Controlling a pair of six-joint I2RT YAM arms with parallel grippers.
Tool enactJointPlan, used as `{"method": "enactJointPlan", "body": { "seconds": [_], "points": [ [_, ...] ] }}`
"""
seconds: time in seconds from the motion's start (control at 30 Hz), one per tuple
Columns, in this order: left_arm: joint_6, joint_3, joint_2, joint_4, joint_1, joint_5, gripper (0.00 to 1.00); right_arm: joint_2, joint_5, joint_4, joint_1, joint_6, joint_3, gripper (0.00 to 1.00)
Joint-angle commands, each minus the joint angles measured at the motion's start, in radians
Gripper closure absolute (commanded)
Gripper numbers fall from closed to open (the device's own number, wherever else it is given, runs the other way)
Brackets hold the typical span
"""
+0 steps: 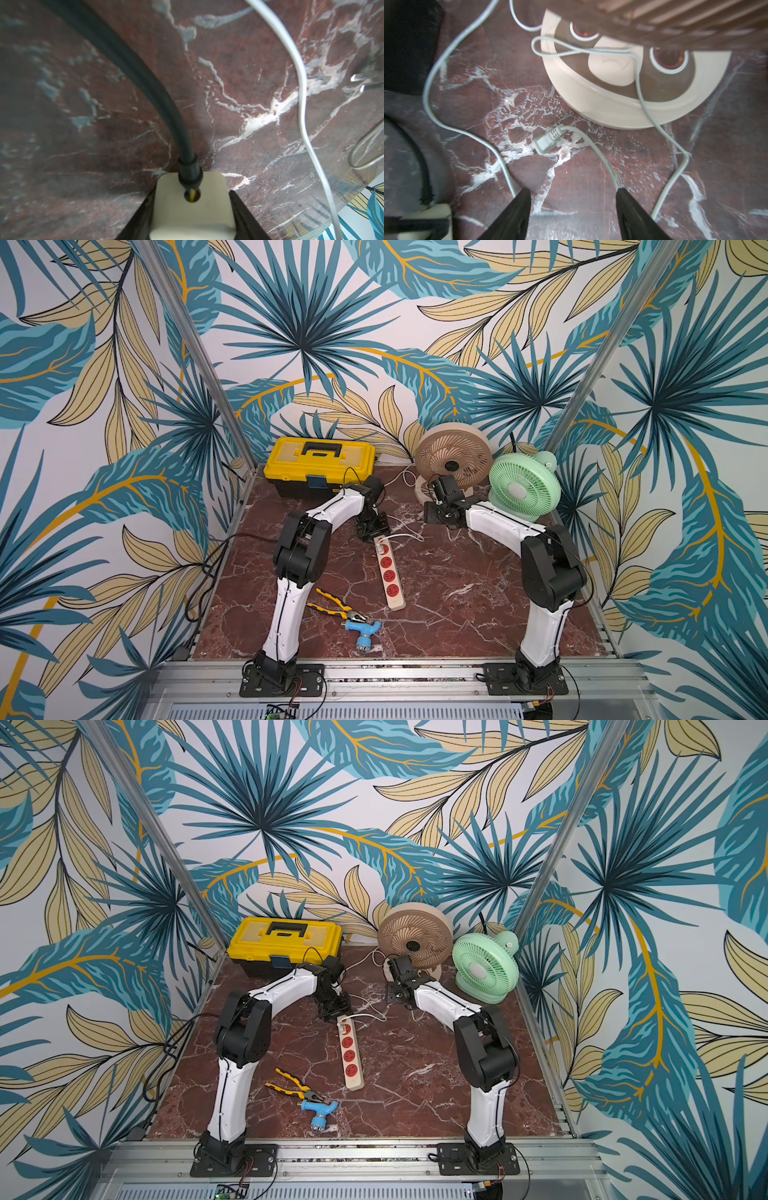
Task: Unplug the desk fan from the power strip
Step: Place the plug at the center of the board, then remove the plug from the socket.
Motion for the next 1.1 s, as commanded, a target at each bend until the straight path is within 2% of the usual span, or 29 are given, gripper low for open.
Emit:
{"method": "enactJointPlan", "body": {
  "seconds": [0.0,0.27,0.4,0.57,0.83,1.07],
  "points": [
    [-0.014,-0.057,0.164,-0.022,0.012,-0.183,1.0,-0.062,0.0,0.027,0.018,0.018,-0.051,0.32],
    [-0.051,-0.023,0.189,-0.065,0.011,-0.182,1.0,-0.195,-0.009,0.065,0.136,0.021,-0.146,0.33],
    [-0.078,-0.009,0.185,-0.111,0.008,-0.231,1.0,-0.227,-0.044,0.126,0.213,0.026,-0.201,0.34],
    [-0.113,0.003,0.187,-0.153,0.008,-0.226,1.0,-0.247,-0.1,0.281,0.293,0.023,-0.281,0.37],
    [-0.186,0.028,0.216,-0.244,0.013,-0.225,1.0,-0.224,-0.198,0.581,0.328,-0.05,-0.457,0.4],
    [-0.172,0.071,0.266,-0.311,0.022,-0.207,1.0,-0.226,-0.248,0.772,0.336,-0.109,-0.571,0.41]
  ]
}}
